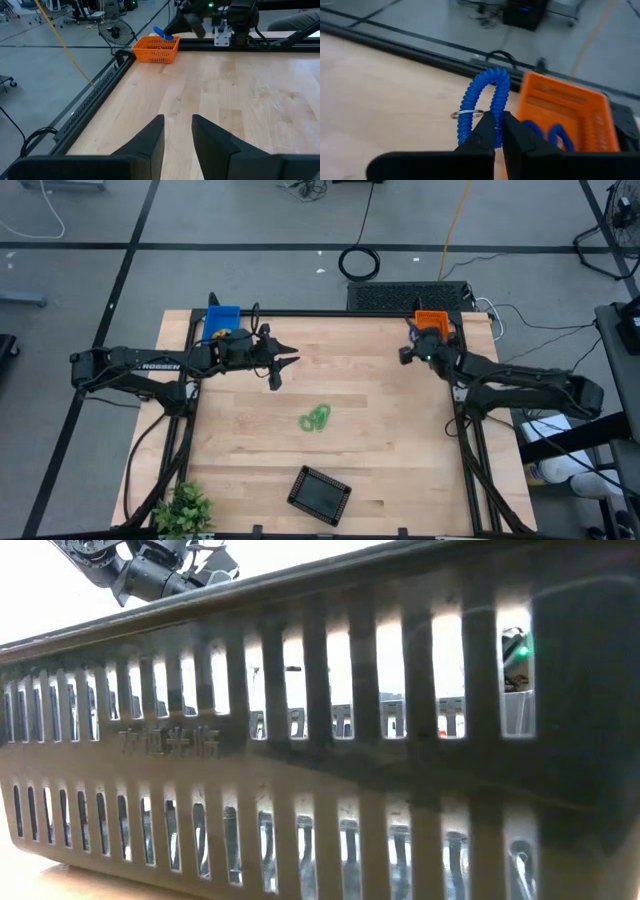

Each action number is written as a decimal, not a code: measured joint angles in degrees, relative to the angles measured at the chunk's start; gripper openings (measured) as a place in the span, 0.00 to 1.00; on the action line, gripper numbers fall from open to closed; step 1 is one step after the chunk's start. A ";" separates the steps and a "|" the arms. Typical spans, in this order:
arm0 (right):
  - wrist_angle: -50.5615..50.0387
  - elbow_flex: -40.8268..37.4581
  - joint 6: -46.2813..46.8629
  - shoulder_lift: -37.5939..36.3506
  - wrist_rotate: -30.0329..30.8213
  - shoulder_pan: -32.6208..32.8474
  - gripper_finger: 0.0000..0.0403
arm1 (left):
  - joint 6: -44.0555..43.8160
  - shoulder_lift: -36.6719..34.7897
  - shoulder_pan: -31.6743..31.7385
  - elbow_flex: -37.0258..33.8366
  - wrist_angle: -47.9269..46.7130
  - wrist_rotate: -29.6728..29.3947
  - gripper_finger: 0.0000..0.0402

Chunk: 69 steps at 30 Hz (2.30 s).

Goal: Sort spring keychains into baskets
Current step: Put the blue spring keychain into the orange basket, then put the green spring keychain into the black basket

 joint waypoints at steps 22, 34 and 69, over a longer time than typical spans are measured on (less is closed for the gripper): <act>-1.35 -10.82 0.55 -0.01 2.89 -16.91 0.00 | 0.00 -0.01 -0.01 -0.01 0.00 0.00 0.27; 3.99 -12.61 -4.00 -0.09 -1.66 -17.47 0.09 | 0.00 -0.01 0.00 -0.01 0.00 0.00 0.27; 44.16 -12.52 -3.33 -8.74 -53.30 1.38 0.23 | -0.94 0.00 -0.01 0.00 0.02 0.00 0.27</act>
